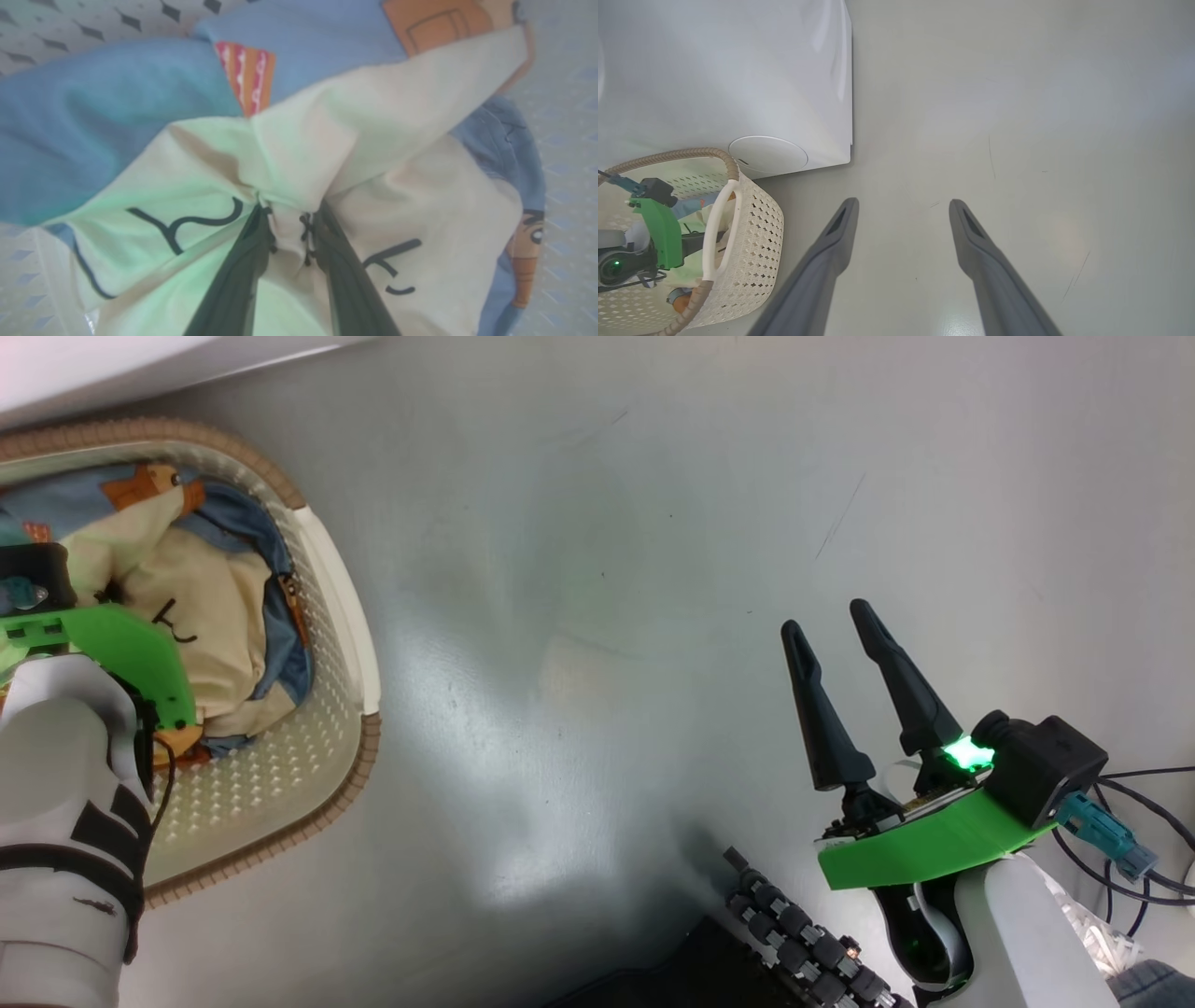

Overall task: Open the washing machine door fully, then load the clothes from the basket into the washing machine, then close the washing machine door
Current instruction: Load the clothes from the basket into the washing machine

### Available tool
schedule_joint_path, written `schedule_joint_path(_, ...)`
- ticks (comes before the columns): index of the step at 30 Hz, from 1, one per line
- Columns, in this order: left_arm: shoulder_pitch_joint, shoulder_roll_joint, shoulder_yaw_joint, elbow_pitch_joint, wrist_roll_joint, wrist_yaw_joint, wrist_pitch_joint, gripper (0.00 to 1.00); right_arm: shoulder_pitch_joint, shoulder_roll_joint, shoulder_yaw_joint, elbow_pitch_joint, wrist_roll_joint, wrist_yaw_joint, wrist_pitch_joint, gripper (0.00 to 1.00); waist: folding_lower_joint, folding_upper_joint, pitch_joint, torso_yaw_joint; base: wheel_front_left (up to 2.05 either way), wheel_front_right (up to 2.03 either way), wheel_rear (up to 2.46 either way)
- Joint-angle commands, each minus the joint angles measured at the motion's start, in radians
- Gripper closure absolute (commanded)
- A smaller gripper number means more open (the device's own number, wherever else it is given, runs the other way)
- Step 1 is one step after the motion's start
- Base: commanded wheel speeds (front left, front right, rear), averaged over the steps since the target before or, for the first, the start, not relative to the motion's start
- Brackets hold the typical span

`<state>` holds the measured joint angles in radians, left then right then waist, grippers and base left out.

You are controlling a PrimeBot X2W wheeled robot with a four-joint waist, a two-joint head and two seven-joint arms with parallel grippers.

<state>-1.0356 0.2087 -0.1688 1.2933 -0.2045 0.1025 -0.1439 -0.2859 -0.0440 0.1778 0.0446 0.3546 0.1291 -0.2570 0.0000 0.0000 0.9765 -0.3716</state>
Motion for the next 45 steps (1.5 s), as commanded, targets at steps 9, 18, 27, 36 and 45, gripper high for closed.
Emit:
schedule_joint_path(9, 0.010, 0.018, -0.008, -0.003, -0.001, -0.004, -0.007, 1.00, 0.053, -0.006, -0.007, -0.022, -0.014, 0.002, -0.005, 0.00, 0.0000, 0.0000, 0.002, 0.016, 0.00, 0.00, 0.00)
schedule_joint_path(18, 0.033, -0.004, -0.005, -0.003, -0.027, -0.016, -0.031, 1.00, 0.045, -0.006, -0.020, -0.011, -0.022, 0.002, -0.005, 0.00, 0.0000, 0.0000, -0.031, 0.055, 0.00, 0.00, 0.00)
schedule_joint_path(27, 0.079, -0.068, 0.011, -0.011, -0.071, -0.057, -0.103, 1.00, 0.037, -0.006, -0.036, -0.008, -0.042, 0.002, -0.005, 0.00, 0.0000, 0.0000, -0.103, 0.114, 0.00, 0.00, 0.00)
schedule_joint_path(36, 0.190, -0.113, 0.017, -0.134, -0.086, -0.091, -0.117, 1.00, 0.050, -0.006, -0.062, 0.003, -0.079, 0.002, -0.005, 0.00, 0.0000, 0.0000, -0.208, 0.182, 0.00, 0.00, 0.00)
schedule_joint_path(45, 0.355, -0.135, 0.060, -0.320, -0.086, -0.096, -0.118, 1.00, 0.082, -0.009, -0.073, 0.017, -0.094, 0.002, -0.005, 0.00, 0.0000, 0.0000, -0.328, 0.220, 0.00, 0.00, 0.00)
